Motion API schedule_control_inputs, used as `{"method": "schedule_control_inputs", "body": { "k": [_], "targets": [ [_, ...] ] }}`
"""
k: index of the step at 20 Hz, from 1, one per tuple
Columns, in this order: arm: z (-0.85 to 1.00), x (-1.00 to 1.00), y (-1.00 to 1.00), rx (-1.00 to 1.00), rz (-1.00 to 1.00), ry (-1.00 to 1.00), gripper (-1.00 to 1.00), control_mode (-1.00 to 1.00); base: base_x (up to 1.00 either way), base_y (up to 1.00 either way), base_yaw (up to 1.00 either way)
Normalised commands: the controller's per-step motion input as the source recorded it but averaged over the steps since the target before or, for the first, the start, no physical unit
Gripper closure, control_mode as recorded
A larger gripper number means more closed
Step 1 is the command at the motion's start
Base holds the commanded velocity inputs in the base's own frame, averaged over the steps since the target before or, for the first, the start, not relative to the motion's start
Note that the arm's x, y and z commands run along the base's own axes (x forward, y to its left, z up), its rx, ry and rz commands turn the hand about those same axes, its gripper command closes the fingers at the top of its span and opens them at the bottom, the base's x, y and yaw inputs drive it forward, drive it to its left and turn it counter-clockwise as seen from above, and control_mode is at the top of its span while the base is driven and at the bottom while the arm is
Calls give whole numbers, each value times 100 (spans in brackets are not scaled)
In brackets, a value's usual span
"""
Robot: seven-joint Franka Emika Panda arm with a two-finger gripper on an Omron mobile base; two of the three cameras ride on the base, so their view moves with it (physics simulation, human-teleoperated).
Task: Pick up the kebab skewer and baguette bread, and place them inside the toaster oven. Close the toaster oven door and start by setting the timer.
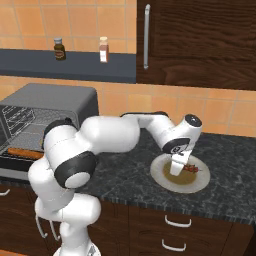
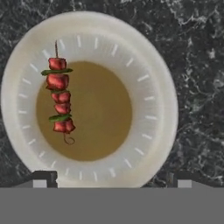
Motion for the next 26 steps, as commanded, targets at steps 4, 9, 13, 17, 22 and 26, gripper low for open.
{"method": "schedule_control_inputs", "body": {
  "k": [4, 9, 13, 17, 22, 26],
  "targets": [
    [-50, 58, -32, 0, -3, 0, -100, -100, 0, 0, 0],
    [-41, 59, -40, 0, 0, 0, -100, -100, 0, 0, 0],
    [-33, 47, -28, 0, 0, 0, -100, -100, 0, 0, 0],
    [-12, 47, -18, 0, 0, 0, -100, -100, 0, 0, 0],
    [-25, 27, -1, 0, 0, 0, -100, -100, 0, 0, 0],
    [-32, 7, 0, 0, 0, 1, -100, -100, 0, 0, 0]
  ]
}}
